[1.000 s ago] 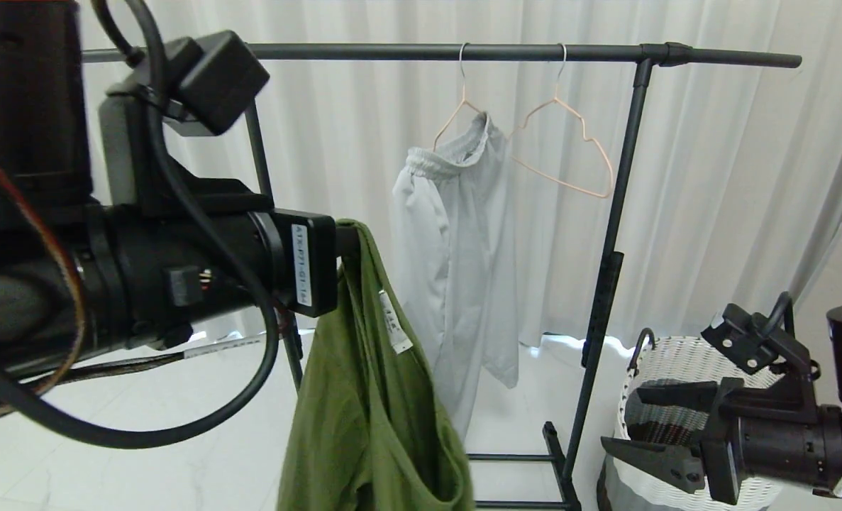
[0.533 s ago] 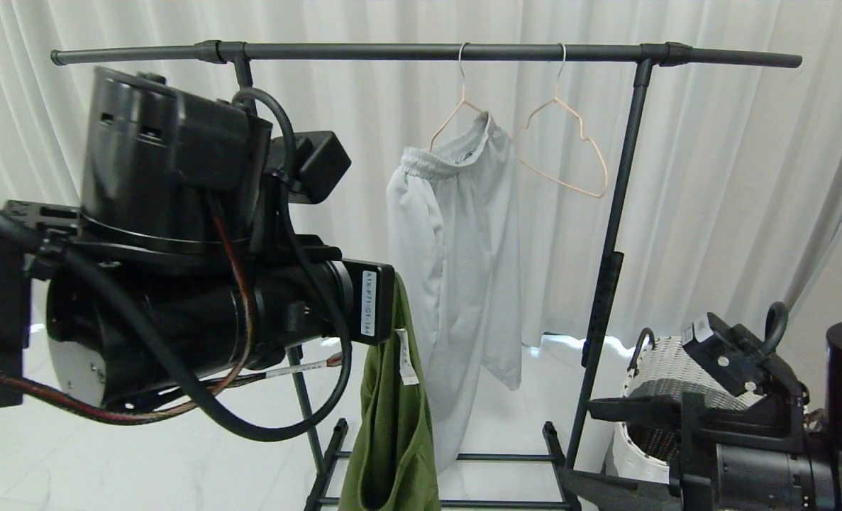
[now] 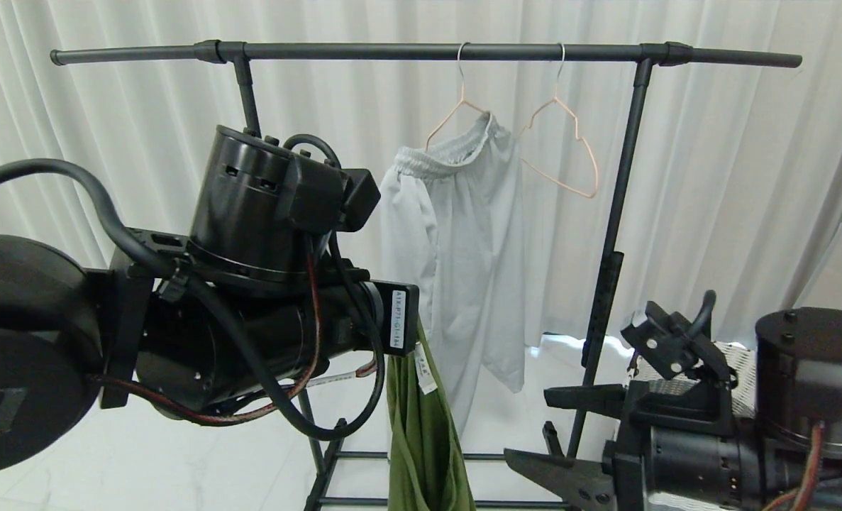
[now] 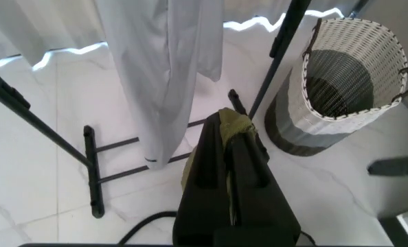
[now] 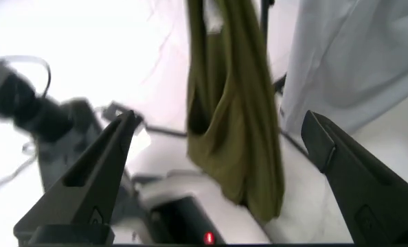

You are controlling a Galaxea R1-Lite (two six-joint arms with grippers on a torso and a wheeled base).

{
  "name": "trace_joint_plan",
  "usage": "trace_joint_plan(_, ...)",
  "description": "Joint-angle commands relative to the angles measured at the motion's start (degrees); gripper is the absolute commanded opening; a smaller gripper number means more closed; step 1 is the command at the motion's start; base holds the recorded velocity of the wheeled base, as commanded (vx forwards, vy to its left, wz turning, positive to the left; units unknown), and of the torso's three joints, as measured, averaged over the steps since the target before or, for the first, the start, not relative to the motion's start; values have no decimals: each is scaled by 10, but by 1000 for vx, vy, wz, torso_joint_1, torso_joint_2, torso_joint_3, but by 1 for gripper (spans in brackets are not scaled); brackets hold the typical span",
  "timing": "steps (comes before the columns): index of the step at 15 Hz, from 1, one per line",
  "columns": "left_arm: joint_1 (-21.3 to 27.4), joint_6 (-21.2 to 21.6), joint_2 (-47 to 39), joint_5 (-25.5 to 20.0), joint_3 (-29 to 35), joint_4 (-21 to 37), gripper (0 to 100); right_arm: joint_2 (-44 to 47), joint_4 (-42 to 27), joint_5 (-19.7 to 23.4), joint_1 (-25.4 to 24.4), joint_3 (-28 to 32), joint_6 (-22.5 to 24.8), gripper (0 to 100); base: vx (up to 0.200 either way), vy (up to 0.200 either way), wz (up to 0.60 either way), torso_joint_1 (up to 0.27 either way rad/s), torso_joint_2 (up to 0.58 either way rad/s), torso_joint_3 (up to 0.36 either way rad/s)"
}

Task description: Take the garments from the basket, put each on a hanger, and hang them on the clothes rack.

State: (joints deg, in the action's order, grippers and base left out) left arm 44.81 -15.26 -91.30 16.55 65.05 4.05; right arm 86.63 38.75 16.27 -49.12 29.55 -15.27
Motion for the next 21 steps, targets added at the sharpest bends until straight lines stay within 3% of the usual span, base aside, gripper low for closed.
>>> trace_joint_plan(1, 1, -2, -4, 1, 1, 0, 0, 79, 37, -18, -16, 45, -21, 100, 0, 0, 0, 0, 0, 0)
trace_joint_plan(4, 12, -25, -2, 1, 2, 0, 0, 152, 41, -55, -33, 88, -24, 100, 0, 0, 0, 0, 0, 0)
trace_joint_plan(9, 40, -57, 2, 4, 16, -1, 0, 209, 41, -77, -44, 142, -35, 100, 0, 0, 0, 0, 0, 0)
trace_joint_plan(12, 41, -55, 11, 12, 18, 0, 0, 217, 41, -126, -31, 126, -37, 100, 0, 0, 0, 0, 0, 0)
trace_joint_plan(17, 42, 1, 10, 26, 0, -4, 0, 172, 40, -124, -13, 65, -33, 100, 0, 0, 0, 0, 0, 0)
trace_joint_plan(21, 55, 2, 11, 26, -1, -4, 0, 140, 39, -122, -16, 17, -10, 100, 0, 0, 0, 0, 0, 0)
